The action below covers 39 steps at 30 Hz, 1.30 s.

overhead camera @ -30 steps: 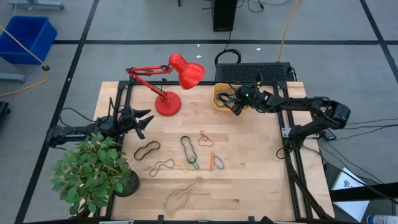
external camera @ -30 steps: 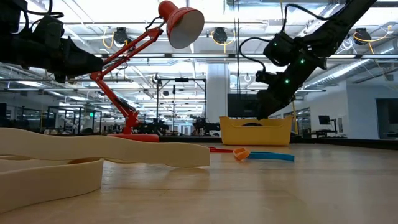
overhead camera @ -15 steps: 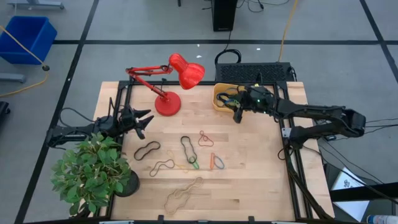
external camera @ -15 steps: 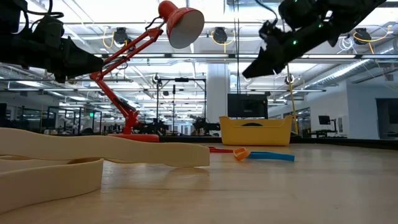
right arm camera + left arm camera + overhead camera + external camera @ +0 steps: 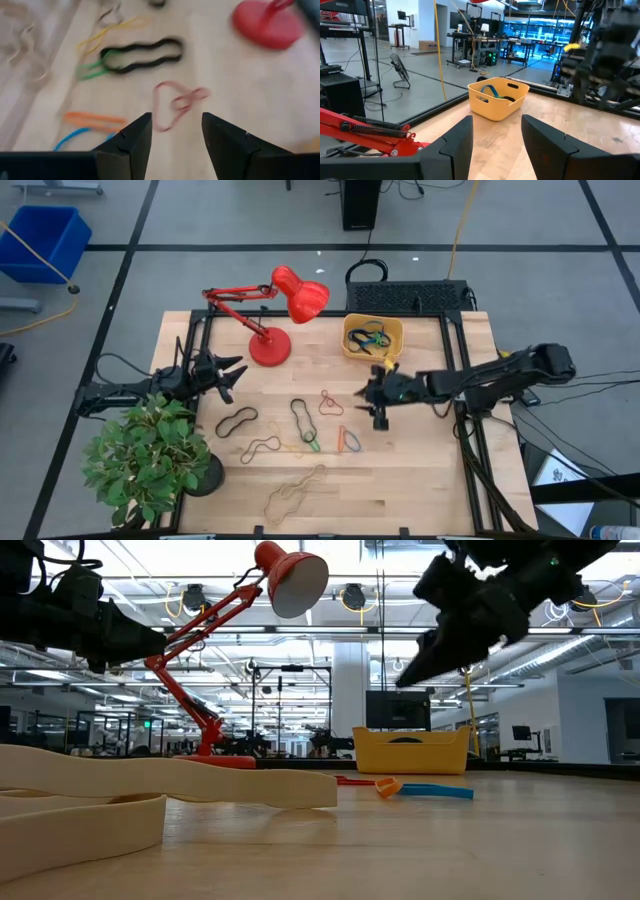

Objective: Pick and place rubber bands into bin
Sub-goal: Put the blue rubber band into the yellow container

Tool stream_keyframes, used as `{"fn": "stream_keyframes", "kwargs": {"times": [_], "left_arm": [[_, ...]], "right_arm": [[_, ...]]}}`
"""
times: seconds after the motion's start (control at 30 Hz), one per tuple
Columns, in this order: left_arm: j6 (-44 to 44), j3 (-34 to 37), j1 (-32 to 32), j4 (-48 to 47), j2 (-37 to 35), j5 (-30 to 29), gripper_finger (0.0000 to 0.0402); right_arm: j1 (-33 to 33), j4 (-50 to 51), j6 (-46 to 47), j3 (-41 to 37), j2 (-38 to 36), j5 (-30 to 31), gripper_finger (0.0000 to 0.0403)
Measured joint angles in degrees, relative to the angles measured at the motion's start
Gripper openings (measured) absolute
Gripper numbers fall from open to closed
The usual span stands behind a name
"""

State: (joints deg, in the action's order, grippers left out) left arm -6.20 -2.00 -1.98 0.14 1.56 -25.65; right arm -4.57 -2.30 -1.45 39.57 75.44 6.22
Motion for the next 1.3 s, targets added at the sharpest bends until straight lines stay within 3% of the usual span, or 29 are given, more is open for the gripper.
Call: {"fn": "stream_keyframes", "kwargs": {"times": [0.37,0.87,1.03,1.3], "left_arm": [[0.0,0.0,0.01,-0.06,-0.01,0.01,0.0173],[0.32,-0.02,0.02,-0.33,0.0,0.02,0.0173],[0.35,-0.02,0.01,-0.34,0.0,0.02,0.0173],[0.5,-0.02,0.02,-0.35,0.0,0.02,0.0173]], "right_arm": [[-7.09,-6.82,6.15,0.0,15.07,-0.05,0.0155],[-12.64,-11.02,14.42,0.13,24.01,3.15,0.0151],[-12.53,-10.22,14.48,0.17,24.47,3.39,0.0119],[-12.49,-9.02,14.31,0.16,24.6,3.59,0.0024]]}}
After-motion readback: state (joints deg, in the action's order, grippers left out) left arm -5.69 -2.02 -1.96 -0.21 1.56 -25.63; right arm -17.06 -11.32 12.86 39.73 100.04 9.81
